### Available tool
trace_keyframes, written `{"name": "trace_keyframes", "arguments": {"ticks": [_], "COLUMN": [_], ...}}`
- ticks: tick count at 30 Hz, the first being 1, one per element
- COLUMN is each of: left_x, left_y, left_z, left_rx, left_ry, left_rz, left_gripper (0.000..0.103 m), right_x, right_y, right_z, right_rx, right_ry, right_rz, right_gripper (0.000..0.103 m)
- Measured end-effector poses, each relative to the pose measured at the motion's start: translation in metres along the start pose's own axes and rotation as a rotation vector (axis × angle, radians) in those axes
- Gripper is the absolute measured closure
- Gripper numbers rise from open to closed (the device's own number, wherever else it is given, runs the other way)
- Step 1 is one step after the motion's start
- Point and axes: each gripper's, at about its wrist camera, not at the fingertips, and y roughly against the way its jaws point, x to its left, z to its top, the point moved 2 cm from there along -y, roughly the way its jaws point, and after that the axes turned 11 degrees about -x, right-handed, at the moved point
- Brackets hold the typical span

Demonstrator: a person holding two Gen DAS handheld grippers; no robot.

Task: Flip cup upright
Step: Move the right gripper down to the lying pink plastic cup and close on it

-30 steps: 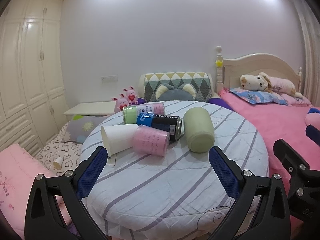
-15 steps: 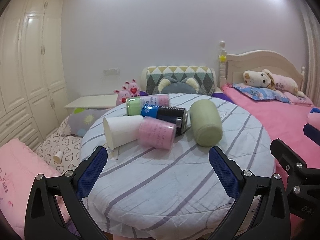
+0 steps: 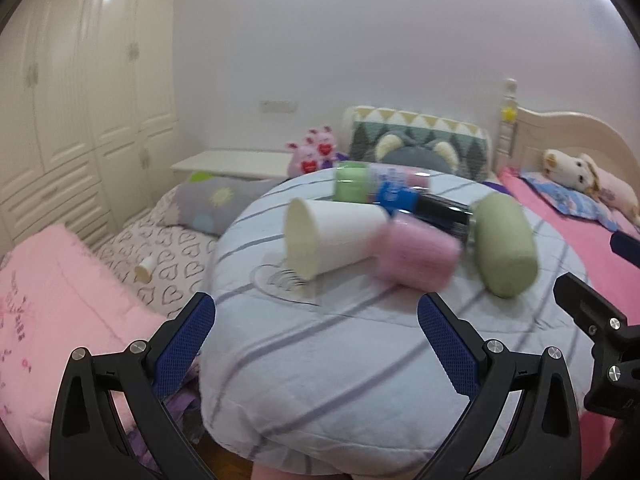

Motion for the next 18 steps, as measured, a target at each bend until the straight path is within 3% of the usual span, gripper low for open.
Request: {"name": "trace_keyframes", "arguments": {"ticks": [7, 14, 18], "left_x": [0.026, 0.034, 0.039], "left_y": [-0.014, -0.029, -0.036], "left_z": [0.003, -0.004, -0.009], "left_rx": [0.053, 0.129, 0.186], "left_ry": [0.066, 0.056, 0.077], "left_rz": [0.093, 0.164, 0.187], "left_gripper": [0.001, 0.001, 0.001], "right_x": [0.023, 0.057, 0.068], "right_y": [-0.039, -0.077, -0.095], "right_z": [0.025, 0.028, 0.022], "right_rx": [0.046, 0.17, 0.257], "right_ry": [0.133, 0.268, 0.327], "right_rz": [0.215, 0.471, 0.562], "right_gripper": [0.0, 0.0, 0.0]}}
